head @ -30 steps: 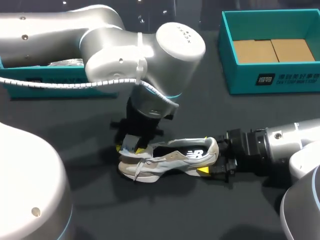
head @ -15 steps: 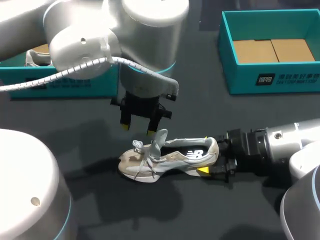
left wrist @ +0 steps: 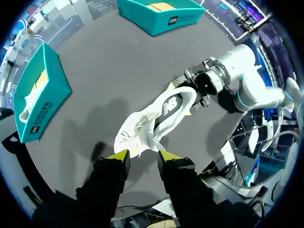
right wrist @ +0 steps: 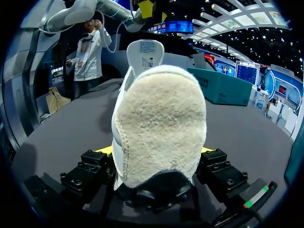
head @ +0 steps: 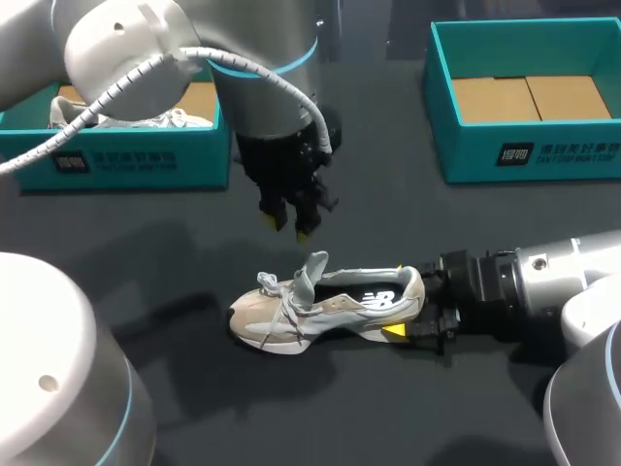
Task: Take the shoe out of the shoebox, open the shoe tongue, remove and reinsert the insole, then place the shoe into the shoebox
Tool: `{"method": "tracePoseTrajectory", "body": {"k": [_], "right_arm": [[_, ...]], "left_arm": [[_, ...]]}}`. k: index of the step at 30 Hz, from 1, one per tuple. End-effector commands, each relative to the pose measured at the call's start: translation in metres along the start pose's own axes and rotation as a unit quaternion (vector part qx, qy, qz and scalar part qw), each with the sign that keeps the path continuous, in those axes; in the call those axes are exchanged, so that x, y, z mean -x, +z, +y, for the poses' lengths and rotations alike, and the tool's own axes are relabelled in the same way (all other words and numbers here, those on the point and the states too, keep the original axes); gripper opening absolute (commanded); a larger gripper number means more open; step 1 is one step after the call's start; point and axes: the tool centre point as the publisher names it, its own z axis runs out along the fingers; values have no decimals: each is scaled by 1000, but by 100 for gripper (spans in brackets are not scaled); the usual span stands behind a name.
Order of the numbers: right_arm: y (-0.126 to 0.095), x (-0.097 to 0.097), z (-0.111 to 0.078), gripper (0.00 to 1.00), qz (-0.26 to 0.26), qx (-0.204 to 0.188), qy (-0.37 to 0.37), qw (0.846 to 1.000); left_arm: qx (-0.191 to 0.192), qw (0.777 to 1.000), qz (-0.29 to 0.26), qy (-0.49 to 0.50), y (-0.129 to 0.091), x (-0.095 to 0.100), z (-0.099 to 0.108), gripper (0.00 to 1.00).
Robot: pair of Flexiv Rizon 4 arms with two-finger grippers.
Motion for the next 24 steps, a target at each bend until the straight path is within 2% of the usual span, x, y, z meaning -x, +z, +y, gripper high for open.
{"method": "tracePoseTrajectory", "body": {"k": [1,5,17,18,20,22,24], "right_arm": [[-1,-1,0,0,-1,-2,0,1000],[-1,-1,0,0,-1,-2,0,1000],[-1,-1,0,0,-1,-2,0,1000],[-1,-1,0,0,-1,-2,0,1000],[-1,-1,0,0,-1,-2,0,1000],[-1,-1,0,0,-1,-2,0,1000],[-1,-1,0,0,-1,-2,0,1000]], "left_arm": [[-12,982,54,182,-10,-2,1,0],[-35,960,61,271,-20,-12,-3,0],[-35,960,61,271,-20,-12,-3,0],[-17,952,71,297,-18,-14,-3,0],[-50,951,41,304,-15,-17,-4,0],[-46,937,55,342,-10,-23,-4,0],[-63,934,29,350,1,-32,-9,0]]}}
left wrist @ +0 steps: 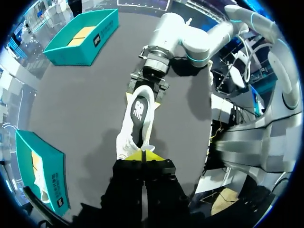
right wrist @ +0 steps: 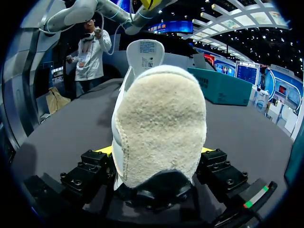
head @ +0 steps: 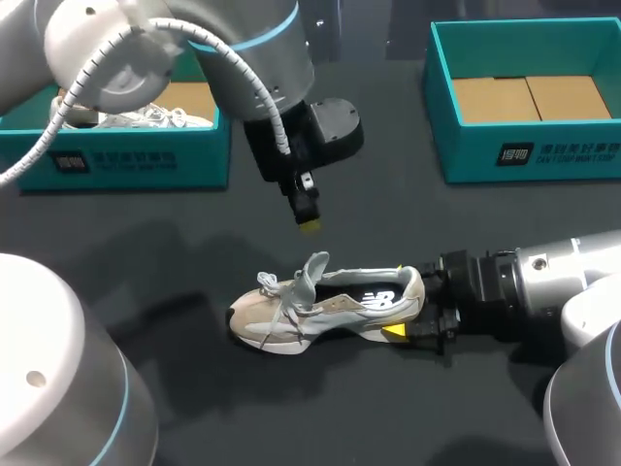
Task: Take the shoe out of the shoebox, open the shoe tongue, remove and reinsert the insole, then place the shoe into the shoebox
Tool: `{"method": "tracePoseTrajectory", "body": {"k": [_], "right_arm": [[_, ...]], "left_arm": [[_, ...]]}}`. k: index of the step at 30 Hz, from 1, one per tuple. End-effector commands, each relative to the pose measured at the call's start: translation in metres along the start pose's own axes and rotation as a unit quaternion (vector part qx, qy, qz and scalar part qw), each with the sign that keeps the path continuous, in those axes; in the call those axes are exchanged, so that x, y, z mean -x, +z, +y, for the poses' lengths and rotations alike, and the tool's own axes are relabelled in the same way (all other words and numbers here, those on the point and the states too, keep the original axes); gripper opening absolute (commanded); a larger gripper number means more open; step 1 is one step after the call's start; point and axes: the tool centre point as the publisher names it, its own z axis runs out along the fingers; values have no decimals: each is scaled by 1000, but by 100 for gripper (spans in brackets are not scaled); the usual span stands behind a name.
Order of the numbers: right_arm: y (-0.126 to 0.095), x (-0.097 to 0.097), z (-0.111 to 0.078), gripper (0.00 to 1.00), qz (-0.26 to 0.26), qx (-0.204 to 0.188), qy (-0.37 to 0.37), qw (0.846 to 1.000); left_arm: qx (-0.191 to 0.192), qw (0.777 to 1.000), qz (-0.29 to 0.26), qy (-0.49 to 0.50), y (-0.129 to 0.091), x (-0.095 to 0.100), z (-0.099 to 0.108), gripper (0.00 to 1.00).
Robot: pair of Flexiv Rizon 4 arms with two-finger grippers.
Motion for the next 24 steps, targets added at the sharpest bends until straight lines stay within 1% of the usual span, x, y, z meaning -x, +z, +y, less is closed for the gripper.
{"method": "tracePoseTrajectory", "body": {"k": [1,3,6,18,20,24], "right_arm": [[-1,-1,0,0,-1,-2,0,1000],[-1,-1,0,0,-1,-2,0,1000],[-1,-1,0,0,-1,-2,0,1000],[-1,-1,0,0,-1,-2,0,1000],[-1,-1,0,0,-1,-2,0,1000],[-1,-1,0,0,-1,-2,0,1000]], "left_arm": [[-9,999,-24,37,24,-9,-9,0],[-8,998,-35,48,32,-10,-13,0],[-33,997,-3,76,41,-5,-21,0],[-33,997,-3,76,41,-5,-21,0],[-25,996,-23,86,53,-9,-30,0],[-3,995,-27,97,72,-10,-45,0]]}}
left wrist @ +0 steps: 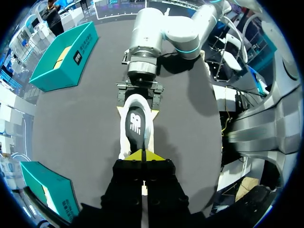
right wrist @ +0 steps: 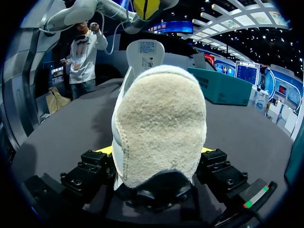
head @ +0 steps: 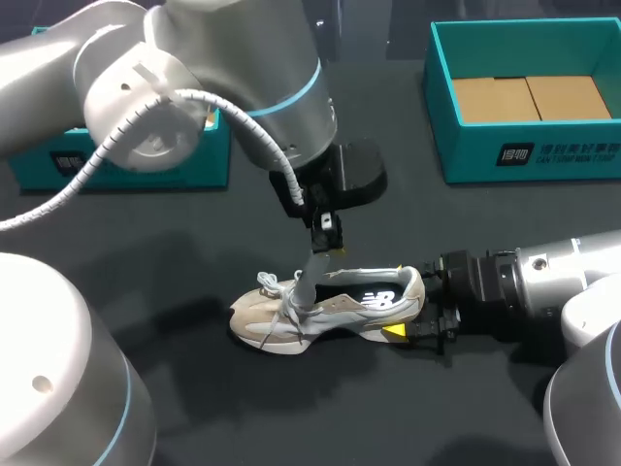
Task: Take the shoe out of the shoebox, open the shoe tongue, remove and reinsert the insole, then place the shoe into the shoebox
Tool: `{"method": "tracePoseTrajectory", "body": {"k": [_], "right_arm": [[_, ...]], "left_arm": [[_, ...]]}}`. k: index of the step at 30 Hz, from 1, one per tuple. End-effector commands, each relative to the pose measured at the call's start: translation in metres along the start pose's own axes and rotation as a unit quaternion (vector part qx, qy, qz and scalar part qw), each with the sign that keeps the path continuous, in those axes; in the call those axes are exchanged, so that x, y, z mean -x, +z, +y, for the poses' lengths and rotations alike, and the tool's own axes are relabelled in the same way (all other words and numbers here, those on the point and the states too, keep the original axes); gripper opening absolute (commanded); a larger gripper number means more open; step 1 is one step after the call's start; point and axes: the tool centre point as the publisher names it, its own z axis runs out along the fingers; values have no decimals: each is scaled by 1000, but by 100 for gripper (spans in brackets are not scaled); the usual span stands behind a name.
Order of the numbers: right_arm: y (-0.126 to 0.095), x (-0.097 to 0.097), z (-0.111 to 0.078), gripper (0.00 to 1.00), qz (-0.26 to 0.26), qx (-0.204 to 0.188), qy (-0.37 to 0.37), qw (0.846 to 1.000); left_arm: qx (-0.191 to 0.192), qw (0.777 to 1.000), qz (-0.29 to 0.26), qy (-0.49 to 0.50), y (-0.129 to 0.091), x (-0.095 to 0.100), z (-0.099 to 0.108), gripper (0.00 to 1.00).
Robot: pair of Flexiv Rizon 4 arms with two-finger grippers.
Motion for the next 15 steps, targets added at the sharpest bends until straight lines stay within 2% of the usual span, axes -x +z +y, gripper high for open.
{"method": "tracePoseTrajectory", "body": {"k": [1,6,15], "right_arm": [[-1,-1,1,0,-1,-2,0,1000],[-1,-1,1,0,-1,-2,0,1000],[-1,-1,1,0,-1,-2,0,1000]], "left_arm": [[23,1000,1,3,26,-2,-27,0],[40,999,4,11,48,2,-40,0],[61,998,20,22,78,12,-45,0]]}}
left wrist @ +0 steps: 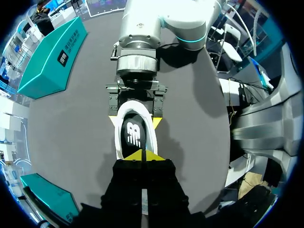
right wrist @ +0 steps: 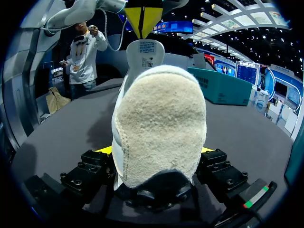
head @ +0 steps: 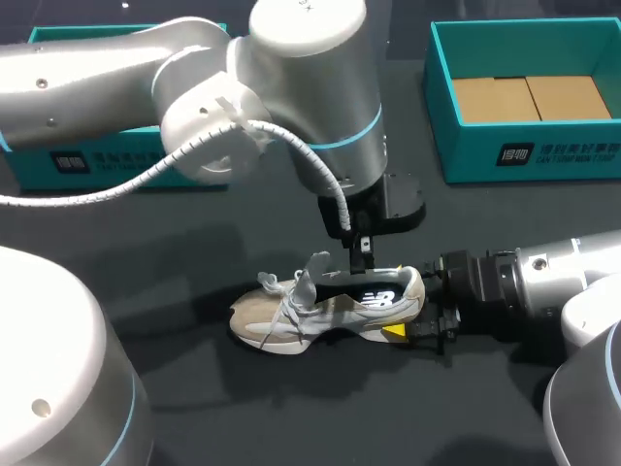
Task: Take the shoe out of the shoebox, open the shoe tongue, remove and reinsert the insole, then place the shoe into the shoebox
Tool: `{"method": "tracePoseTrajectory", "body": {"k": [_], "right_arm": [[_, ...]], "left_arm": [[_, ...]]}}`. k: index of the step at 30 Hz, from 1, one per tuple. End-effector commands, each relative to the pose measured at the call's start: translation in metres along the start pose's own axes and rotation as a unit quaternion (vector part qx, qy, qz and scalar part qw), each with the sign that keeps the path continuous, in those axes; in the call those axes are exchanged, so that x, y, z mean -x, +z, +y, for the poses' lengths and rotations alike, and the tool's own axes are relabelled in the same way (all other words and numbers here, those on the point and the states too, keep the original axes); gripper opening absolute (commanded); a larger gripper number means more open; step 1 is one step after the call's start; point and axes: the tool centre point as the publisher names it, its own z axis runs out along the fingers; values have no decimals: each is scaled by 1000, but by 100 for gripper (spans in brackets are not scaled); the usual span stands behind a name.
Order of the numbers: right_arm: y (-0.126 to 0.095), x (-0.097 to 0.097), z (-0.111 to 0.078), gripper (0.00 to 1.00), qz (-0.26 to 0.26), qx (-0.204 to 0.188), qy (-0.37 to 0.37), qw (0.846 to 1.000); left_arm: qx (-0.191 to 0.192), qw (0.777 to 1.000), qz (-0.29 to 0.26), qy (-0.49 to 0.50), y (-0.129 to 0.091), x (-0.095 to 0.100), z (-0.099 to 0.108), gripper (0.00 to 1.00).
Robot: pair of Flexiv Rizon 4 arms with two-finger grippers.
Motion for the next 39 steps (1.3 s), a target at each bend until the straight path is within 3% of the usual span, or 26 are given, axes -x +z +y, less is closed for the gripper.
{"method": "tracePoseTrajectory", "body": {"k": [1,16,39], "right_arm": [[-1,-1,0,0,-1,-2,0,1000],[-1,-1,0,0,-1,-2,0,1000],[-1,-1,0,0,-1,-2,0,1000]], "left_arm": [[31,999,13,1,22,8,-19,0],[75,996,45,20,56,7,3,0],[103,990,96,9,83,-3,42,0]]}}
